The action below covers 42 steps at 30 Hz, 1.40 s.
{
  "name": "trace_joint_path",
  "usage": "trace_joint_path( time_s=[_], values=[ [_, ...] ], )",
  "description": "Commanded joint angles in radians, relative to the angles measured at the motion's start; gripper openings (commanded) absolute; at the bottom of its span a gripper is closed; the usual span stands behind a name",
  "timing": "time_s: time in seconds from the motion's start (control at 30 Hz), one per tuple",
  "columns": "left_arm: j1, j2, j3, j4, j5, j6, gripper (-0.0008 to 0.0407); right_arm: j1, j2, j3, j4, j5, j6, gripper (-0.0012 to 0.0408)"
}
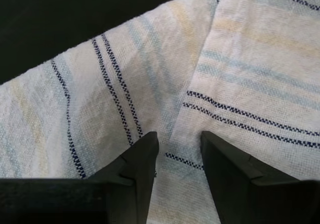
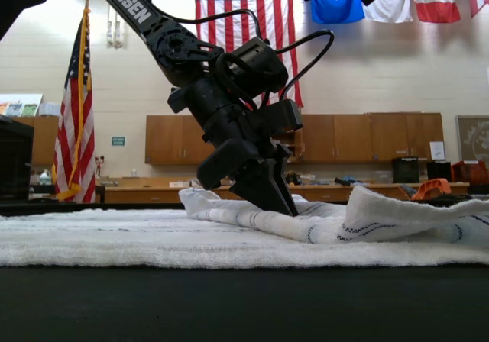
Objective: Fold the towel
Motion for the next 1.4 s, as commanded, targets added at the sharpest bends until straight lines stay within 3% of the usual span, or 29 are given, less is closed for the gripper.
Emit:
trace_joint_path(
  time_s=[0.0,0.27,0.4,0.5,0.83,1.1,1.2,1.37],
  values=[
    [0.000,0.014,-0.002,-0.016,0.000,-0.022,0.0136,0.000,0.001,0.000,0.001,0.000,0.000,0.0070],
    [0.000,0.000,-0.002,-0.051,0.070,-0.039,0.0119,0.000,0.001,0.000,0.001,0.000,-0.007,0.0070],
    [0.000,0.000,-0.002,-0.055,0.106,-0.054,0.0063,0.000,0.001,0.000,0.001,0.000,-0.007,0.0070],
    [0.000,-0.002,-0.001,-0.056,0.106,-0.074,-0.0003,0.000,0.001,0.000,0.001,0.000,-0.007,0.0070],
    [0.000,-0.085,-0.002,-0.069,0.103,-0.101,0.0000,0.000,0.001,0.000,0.001,0.000,-0.007,0.0070],
    [-0.001,-0.077,-0.002,-0.079,0.104,-0.111,0.0006,0.000,0.001,0.000,0.001,0.000,-0.007,0.0070],
    [-0.001,-0.074,-0.002,-0.079,0.103,-0.100,0.0039,0.000,0.001,0.000,0.001,0.000,-0.007,0.0070],
    [-0.001,-0.075,-0.002,-0.079,0.103,-0.096,0.0132,0.000,0.001,0.000,0.001,0.000,-0.007,0.0070]
  ],
)
